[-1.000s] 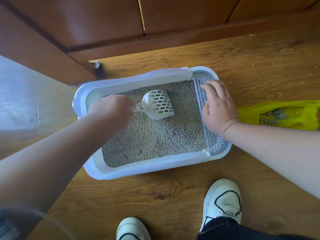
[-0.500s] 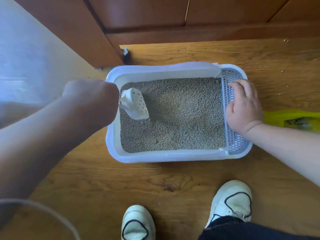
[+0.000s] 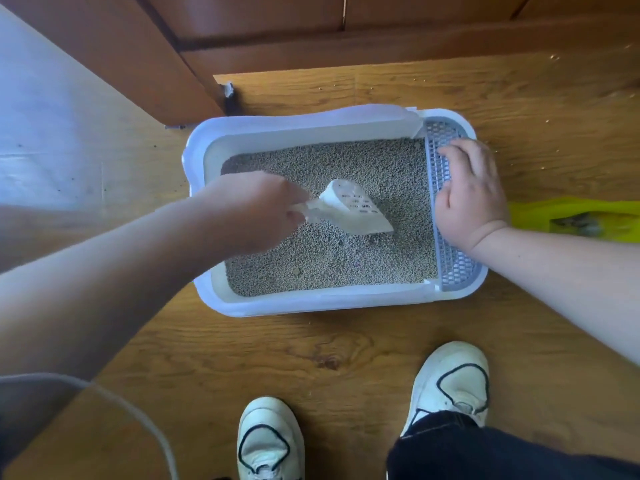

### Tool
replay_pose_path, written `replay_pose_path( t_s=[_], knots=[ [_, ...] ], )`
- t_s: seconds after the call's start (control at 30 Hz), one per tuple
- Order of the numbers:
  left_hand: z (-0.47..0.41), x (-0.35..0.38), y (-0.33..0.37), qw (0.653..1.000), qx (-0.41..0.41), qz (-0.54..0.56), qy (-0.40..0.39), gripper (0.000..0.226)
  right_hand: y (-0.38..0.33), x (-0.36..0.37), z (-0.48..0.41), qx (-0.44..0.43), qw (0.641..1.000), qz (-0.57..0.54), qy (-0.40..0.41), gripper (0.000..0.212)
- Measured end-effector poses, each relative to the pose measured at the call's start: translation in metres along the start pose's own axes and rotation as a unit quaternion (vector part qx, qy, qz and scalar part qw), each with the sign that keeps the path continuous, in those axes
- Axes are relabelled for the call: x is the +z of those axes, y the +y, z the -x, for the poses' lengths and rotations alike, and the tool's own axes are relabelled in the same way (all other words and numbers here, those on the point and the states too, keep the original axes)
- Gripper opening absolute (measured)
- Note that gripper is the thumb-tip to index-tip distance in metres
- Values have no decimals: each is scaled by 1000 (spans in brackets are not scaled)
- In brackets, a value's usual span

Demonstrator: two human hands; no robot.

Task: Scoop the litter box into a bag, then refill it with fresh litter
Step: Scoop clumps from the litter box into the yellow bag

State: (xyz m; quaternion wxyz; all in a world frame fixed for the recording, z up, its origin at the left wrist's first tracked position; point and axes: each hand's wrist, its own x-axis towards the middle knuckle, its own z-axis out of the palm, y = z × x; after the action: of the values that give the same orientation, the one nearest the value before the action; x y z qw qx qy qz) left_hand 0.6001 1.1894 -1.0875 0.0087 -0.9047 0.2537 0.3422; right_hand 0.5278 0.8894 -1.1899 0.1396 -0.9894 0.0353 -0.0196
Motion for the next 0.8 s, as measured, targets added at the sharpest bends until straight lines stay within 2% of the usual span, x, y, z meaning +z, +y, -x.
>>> replay_pose_path(
  t_s=[0.13,0.27,0.37,0.53,0.8],
  knots=[
    [8,-25,-15,996,-19,13,-91,15,-1,1,0,-4,1000,-6,8,51],
    [18,-43,-31,980,-80,72,-166,1,-2,1,-1,-9,1000,-10,14,51],
    [16,-38,-37,984,-81,7,-159,14,-2,0,-1,-16,1000,-14,19,51],
    [14,-22,-36,972,-99,-72,-202,35,-2,0,-1,-21,999,-26,35,51],
    [13,-5,-39,961,-109,11,-256,35,0,3,1,-14,999,-29,34,51]
  ],
)
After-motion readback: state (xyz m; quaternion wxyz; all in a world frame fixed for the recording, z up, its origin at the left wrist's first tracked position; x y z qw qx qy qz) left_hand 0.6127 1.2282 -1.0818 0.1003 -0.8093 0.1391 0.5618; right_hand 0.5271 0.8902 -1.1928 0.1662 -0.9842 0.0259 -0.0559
